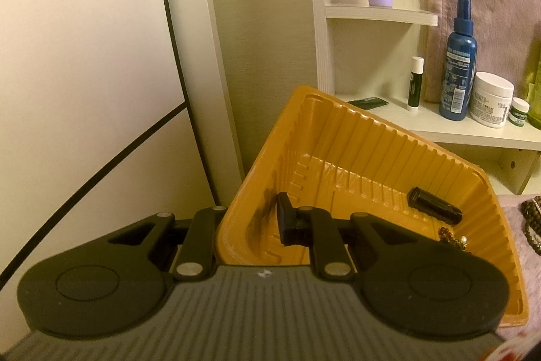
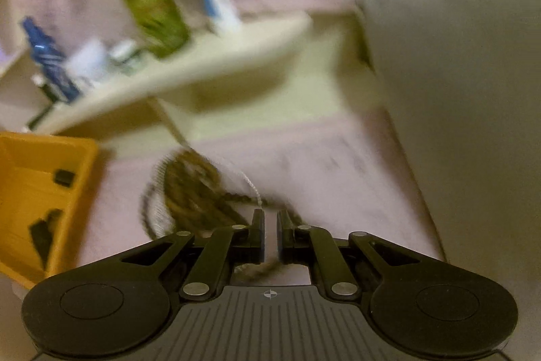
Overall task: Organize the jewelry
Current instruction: 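Lift the necklaces with the right tool and carry them toward the tray, then lower the pearl strand into the orange tray and open the right tool, then move the right tool back over the wooden bead necklace pile, then pinch a strand of the bead necklaces with the right tool and lift, then carry the bead strand into the orange tray and open the right tool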
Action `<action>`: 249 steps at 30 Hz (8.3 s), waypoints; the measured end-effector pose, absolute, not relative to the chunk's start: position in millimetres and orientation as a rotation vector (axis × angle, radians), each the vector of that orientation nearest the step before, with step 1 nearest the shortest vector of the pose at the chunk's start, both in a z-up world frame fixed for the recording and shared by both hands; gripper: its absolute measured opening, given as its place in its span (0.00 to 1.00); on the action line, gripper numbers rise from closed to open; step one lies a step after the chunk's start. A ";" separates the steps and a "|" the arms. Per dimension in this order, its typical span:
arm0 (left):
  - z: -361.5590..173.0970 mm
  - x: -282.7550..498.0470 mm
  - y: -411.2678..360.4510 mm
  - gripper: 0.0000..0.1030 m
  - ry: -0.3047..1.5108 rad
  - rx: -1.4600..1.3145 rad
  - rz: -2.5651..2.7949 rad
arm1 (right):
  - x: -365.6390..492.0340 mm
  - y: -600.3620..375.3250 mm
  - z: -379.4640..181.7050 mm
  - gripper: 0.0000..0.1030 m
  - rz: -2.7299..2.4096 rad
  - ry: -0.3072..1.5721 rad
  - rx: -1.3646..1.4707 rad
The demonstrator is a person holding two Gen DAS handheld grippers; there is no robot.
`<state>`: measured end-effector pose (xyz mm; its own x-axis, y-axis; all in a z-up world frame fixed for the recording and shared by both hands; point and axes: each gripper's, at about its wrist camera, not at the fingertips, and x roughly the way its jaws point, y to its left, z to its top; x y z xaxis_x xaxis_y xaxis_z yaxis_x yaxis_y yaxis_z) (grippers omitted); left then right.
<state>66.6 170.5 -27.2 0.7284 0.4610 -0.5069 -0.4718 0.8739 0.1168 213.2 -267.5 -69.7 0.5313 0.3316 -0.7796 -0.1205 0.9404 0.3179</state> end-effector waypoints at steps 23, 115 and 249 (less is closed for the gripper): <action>-25.5 67.8 168.8 0.15 0.558 -0.013 0.517 | 225.7 -265.8 -105.8 0.02 0.293 0.885 0.484; -22.6 64.8 170.6 0.14 0.545 -0.046 0.507 | 157.7 -79.0 -12.2 0.55 0.839 0.844 0.167; -18.0 60.2 169.5 0.13 0.544 -0.043 0.501 | 205.4 3.4 -14.1 0.14 0.921 0.819 0.146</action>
<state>60.2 169.5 -18.0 0.7384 0.4457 -0.5061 -0.4678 0.8791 0.0916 205.4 3.4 -14.1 0.3331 0.7547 -0.5651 -0.6498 0.6181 0.4425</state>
